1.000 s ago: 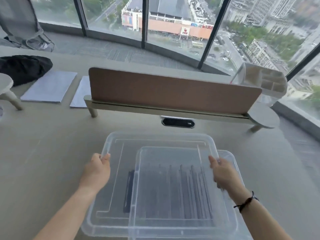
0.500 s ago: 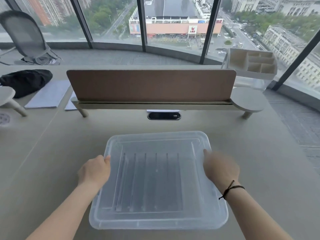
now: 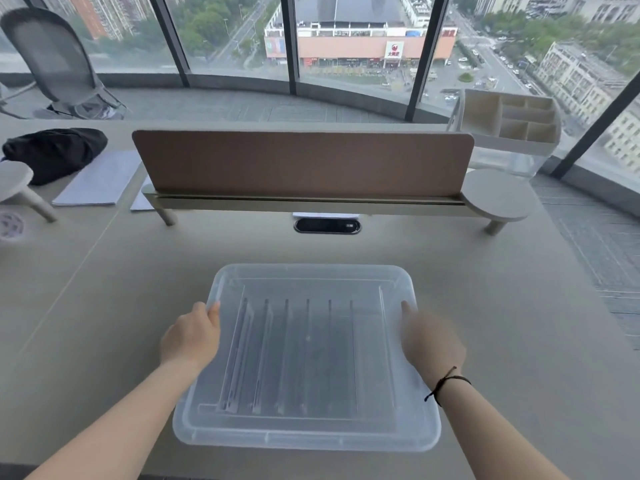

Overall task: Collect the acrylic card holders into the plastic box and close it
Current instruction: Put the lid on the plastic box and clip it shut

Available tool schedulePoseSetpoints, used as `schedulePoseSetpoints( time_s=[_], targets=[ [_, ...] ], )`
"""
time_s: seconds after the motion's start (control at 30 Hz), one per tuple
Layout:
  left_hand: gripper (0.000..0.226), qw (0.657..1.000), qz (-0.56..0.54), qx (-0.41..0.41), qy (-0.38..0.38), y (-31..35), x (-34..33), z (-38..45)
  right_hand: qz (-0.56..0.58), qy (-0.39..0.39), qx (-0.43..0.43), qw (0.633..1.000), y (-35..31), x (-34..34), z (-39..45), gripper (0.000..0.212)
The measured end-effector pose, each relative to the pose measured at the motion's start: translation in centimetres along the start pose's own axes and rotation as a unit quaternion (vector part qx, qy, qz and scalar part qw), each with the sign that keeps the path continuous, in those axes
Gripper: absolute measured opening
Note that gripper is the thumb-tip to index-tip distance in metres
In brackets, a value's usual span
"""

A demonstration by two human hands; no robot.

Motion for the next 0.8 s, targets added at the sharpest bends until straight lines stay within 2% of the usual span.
schedulePoseSetpoints(
  time_s=[0.27,0.5,0.6,0.67,0.8],
  targets=[
    [0.056,0.995,-0.084,0.054,-0.005,-1.3,-0.9,0.3,0.08,-0.022,-0.039,0.996,0.8,-0.8,0.5,0.068],
    [0.056,0.975,-0.182,0.115,-0.053,-2.5,-2.4,0.8,0.095,0.029,-0.065,0.993,1.2,-0.3,0.3,0.059],
    [0.064,0.972,-0.176,0.139,-0.071,-2.8,-2.7,0.6,0.132,0.001,-0.086,0.988,1.6,-0.8,0.2,0.066],
    [0.066,0.977,-0.15,0.141,-0.058,-3.0,-2.4,0.5,0.13,-0.026,-0.094,0.987,1.6,-1.1,0.2,0.073],
    [0.068,0.986,-0.117,0.114,-0.024,-3.2,-1.1,0.2,0.084,-0.021,-0.079,0.993,1.0,-0.3,0.0,0.067]
  ],
)
Point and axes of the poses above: each hand's wrist, its own z-axis towards the middle knuckle, its own x-axis out of the back of the hand, y = z × x, the point moved 8 cm from there along z, towards the middle knuckle
